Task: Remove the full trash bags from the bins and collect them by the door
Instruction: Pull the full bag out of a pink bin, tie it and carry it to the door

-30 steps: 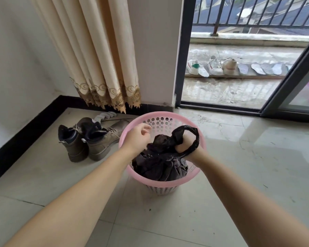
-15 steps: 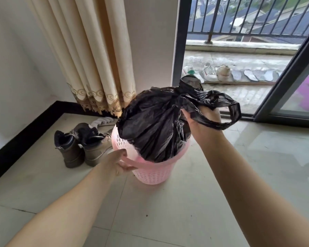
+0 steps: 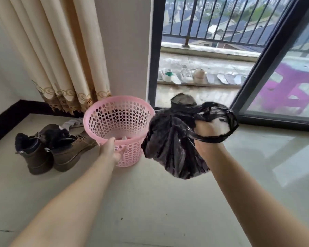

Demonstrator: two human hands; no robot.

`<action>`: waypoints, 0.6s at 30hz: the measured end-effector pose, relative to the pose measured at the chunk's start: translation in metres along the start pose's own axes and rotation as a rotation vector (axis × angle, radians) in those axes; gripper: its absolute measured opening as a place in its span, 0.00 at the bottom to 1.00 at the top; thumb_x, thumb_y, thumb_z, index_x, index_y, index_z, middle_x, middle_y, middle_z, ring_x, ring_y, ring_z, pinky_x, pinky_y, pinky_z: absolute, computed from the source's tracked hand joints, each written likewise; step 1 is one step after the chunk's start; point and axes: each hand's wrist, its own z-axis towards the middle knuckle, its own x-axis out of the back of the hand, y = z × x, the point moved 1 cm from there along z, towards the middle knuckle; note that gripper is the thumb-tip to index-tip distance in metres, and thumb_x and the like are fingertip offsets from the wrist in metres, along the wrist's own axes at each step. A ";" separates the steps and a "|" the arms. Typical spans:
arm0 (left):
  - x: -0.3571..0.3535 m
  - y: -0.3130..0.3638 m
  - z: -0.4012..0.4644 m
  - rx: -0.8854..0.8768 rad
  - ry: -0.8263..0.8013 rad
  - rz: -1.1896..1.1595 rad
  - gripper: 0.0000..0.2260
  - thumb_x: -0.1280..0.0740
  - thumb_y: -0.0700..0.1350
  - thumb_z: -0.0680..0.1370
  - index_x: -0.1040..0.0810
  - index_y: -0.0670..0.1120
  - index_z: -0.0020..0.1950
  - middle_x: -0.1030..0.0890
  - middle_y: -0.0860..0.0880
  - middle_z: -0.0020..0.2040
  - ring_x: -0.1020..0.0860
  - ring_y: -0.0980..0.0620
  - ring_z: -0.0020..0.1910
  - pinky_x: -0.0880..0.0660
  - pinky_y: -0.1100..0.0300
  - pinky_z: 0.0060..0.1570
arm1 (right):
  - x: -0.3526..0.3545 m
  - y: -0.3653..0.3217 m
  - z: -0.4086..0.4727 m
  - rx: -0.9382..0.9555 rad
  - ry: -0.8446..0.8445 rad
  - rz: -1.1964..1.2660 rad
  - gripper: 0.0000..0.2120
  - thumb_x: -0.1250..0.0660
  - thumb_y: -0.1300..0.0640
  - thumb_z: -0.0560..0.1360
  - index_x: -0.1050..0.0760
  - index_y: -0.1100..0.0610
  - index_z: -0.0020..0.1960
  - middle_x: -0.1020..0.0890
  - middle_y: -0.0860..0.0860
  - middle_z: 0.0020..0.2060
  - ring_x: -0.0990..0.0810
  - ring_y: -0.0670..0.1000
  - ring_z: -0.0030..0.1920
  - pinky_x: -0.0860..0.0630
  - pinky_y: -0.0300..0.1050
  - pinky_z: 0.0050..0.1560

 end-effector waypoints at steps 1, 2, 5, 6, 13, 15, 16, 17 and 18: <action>-0.001 0.000 -0.001 0.006 -0.001 0.017 0.20 0.43 0.42 0.81 0.41 0.46 0.73 0.34 0.42 0.62 0.20 0.45 0.35 0.24 0.52 0.39 | -0.001 0.009 -0.005 -0.001 -0.017 -0.046 0.11 0.42 0.67 0.77 0.27 0.56 0.40 0.23 0.48 0.32 0.22 0.46 0.33 0.26 0.34 0.35; -0.001 -0.001 0.001 0.015 -0.003 0.034 0.21 0.42 0.43 0.81 0.41 0.46 0.74 0.34 0.42 0.63 0.20 0.44 0.40 0.24 0.50 0.44 | -0.001 0.022 -0.008 0.022 -0.049 -0.134 0.11 0.40 0.65 0.77 0.26 0.55 0.39 0.22 0.48 0.32 0.22 0.50 0.37 0.25 0.36 0.37; 0.002 0.001 -0.003 0.098 0.009 0.118 0.23 0.42 0.44 0.81 0.44 0.45 0.75 0.41 0.38 0.73 0.31 0.35 0.65 0.31 0.44 0.62 | 0.000 0.064 -0.015 0.006 -0.127 -0.365 0.09 0.38 0.66 0.76 0.29 0.58 0.38 0.27 0.49 0.31 0.28 0.51 0.35 0.29 0.37 0.35; 0.002 0.002 -0.009 0.125 -0.016 0.176 0.24 0.42 0.44 0.81 0.45 0.44 0.75 0.41 0.37 0.73 0.33 0.34 0.67 0.33 0.43 0.64 | 0.001 0.075 -0.015 -0.009 -0.135 -0.390 0.10 0.39 0.67 0.75 0.31 0.59 0.36 0.29 0.50 0.30 0.31 0.49 0.33 0.31 0.35 0.31; -0.043 0.006 -0.093 0.054 -0.600 1.117 0.21 0.39 0.48 0.80 0.35 0.46 0.72 0.24 0.43 0.61 0.23 0.48 0.59 0.23 0.51 0.57 | -0.019 0.109 -0.012 -0.168 -0.362 -0.409 0.05 0.40 0.67 0.76 0.29 0.60 0.43 0.28 0.52 0.33 0.31 0.48 0.34 0.33 0.33 0.32; -0.060 0.003 -0.119 -0.141 -0.817 1.351 0.21 0.34 0.57 0.75 0.30 0.52 0.66 0.23 0.52 0.59 0.24 0.56 0.57 0.26 0.58 0.56 | -0.022 0.107 -0.013 -0.183 -0.377 -0.263 0.07 0.37 0.67 0.75 0.26 0.56 0.44 0.22 0.48 0.35 0.23 0.44 0.35 0.27 0.30 0.35; -0.065 -0.001 -0.130 -0.246 -0.890 1.482 0.24 0.33 0.61 0.72 0.31 0.55 0.65 0.25 0.55 0.60 0.26 0.58 0.57 0.29 0.61 0.56 | -0.022 0.105 -0.014 -0.172 -0.348 -0.236 0.10 0.36 0.69 0.73 0.25 0.54 0.41 0.21 0.45 0.34 0.23 0.41 0.33 0.27 0.30 0.33; -0.068 -0.007 -0.135 -0.379 -0.913 1.640 0.26 0.32 0.63 0.70 0.32 0.56 0.65 0.27 0.55 0.60 0.28 0.57 0.58 0.32 0.61 0.57 | -0.021 0.103 -0.015 -0.153 -0.323 -0.237 0.13 0.36 0.70 0.71 0.27 0.53 0.37 0.23 0.44 0.30 0.24 0.41 0.31 0.29 0.29 0.29; -0.070 -0.013 -0.138 -0.527 -0.904 1.772 0.26 0.32 0.62 0.69 0.32 0.55 0.64 0.28 0.54 0.59 0.30 0.56 0.58 0.32 0.60 0.57 | -0.021 0.102 -0.014 -0.150 -0.306 -0.295 0.14 0.38 0.70 0.71 0.29 0.53 0.35 0.25 0.45 0.29 0.27 0.43 0.31 0.30 0.30 0.28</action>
